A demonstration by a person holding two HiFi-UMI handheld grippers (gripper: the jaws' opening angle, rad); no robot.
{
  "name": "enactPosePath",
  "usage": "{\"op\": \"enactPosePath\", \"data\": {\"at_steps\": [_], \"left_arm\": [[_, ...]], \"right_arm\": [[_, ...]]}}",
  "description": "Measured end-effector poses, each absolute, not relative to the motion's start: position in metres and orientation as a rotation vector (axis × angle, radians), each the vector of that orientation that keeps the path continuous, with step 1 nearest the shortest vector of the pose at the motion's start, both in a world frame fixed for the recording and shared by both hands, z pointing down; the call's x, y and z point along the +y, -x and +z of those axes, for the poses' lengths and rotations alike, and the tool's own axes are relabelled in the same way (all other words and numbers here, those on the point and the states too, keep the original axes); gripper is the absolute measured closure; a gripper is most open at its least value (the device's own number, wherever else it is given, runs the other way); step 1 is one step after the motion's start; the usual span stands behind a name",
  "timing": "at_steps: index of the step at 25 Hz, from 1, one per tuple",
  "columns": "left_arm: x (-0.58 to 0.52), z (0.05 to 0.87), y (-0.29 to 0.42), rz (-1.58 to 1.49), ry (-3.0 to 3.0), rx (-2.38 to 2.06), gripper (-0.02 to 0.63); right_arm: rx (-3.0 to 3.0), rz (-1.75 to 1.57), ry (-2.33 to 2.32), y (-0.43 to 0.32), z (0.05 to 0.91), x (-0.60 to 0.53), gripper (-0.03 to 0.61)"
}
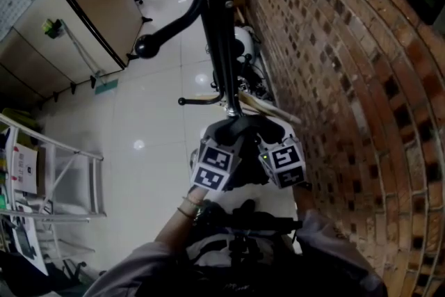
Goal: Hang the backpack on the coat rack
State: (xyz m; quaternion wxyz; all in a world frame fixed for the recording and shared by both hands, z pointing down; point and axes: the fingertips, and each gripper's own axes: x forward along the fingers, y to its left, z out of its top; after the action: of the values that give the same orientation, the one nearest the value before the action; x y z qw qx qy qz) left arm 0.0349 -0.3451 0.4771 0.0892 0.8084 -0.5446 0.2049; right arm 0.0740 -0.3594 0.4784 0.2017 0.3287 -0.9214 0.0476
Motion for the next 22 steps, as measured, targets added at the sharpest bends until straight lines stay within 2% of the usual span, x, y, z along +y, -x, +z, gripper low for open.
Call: {"op": "enactPosePath", "data": {"at_steps": [2,11,18,19,21,22], "left_arm": [[-0.341,0.475,-0.036,0.589,-2.412,-1.609,0.495],[-0.320,0.468,-0.034,0.525,-2.425,-1.600,0.471],[-0.293,0.455,-0.026,0.458,-2.502,-1.570,0.480],[-0.289,0.454,-0.024,0.442,-2.508,-1.562,0.490],[-0.282,0.451,-0.018,0.404,-2.521,-1.557,0.595],[-0.279,0.450,-0.015,0.387,-2.526,-1.555,0.595]], "right_arm": [[-2.582,0.194,-0.960,-0.082,0.477,-0.356,0.416],[-2.628,0.310,-1.081,-0.102,0.475,-0.322,0.417],[-2.658,0.408,-1.180,-0.103,0.476,-0.299,0.432],[-2.658,0.416,-1.205,-0.102,0.475,-0.295,0.443],[-2.655,0.424,-1.258,-0.100,0.472,-0.289,0.464],[-2.650,0.426,-1.286,-0.099,0.471,-0.285,0.480]]}}
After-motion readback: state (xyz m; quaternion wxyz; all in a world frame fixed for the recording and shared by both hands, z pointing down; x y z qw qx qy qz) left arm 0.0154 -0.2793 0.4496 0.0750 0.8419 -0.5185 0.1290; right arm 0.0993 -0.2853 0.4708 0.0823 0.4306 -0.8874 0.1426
